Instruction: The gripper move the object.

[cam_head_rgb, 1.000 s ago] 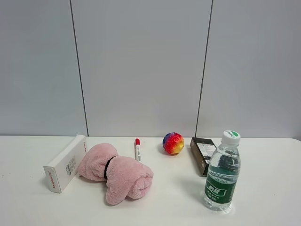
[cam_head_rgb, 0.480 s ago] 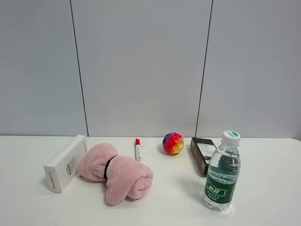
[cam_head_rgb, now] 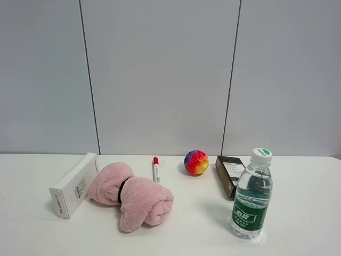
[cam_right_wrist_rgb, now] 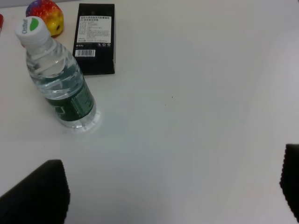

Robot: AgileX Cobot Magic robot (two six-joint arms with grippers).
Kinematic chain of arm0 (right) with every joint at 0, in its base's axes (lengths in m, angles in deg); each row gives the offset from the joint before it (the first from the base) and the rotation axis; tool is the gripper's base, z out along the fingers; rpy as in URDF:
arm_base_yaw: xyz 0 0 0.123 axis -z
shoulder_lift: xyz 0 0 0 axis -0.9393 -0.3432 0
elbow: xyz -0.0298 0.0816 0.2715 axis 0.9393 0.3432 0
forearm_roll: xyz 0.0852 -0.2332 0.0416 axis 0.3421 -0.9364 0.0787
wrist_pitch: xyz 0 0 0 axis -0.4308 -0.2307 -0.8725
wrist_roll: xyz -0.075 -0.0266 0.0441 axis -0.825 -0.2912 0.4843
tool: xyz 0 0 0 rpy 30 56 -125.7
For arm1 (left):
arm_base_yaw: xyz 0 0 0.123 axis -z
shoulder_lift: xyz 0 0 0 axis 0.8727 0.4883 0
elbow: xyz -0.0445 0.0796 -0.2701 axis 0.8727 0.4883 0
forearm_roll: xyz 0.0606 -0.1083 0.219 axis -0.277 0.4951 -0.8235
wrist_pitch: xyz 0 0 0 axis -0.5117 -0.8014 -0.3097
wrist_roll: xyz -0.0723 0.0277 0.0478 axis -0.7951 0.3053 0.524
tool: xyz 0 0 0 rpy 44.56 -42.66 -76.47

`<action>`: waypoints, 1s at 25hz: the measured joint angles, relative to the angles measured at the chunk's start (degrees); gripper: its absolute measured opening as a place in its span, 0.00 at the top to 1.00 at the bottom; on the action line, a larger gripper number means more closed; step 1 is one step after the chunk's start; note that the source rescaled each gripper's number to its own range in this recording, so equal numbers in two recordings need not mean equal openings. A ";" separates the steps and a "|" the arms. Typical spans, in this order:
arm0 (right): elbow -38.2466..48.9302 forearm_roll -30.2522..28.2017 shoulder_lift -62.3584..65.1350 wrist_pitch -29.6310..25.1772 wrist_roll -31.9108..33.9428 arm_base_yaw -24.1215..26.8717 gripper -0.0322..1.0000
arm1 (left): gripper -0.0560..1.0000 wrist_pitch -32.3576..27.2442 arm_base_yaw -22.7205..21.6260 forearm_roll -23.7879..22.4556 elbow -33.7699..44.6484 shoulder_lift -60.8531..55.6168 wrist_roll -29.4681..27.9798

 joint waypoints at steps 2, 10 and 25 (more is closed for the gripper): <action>0.00 0.00 0.00 0.00 0.00 0.00 0.00 | 0.16 0.24 -1.62 0.61 1.79 -0.74 0.60; 0.00 0.00 0.00 0.00 0.00 0.00 0.00 | 0.16 2.80 -1.86 3.49 13.51 -6.54 0.60; 0.00 0.00 0.00 0.00 0.00 0.00 0.00 | 0.16 9.00 -1.86 -0.80 16.74 -13.25 2.75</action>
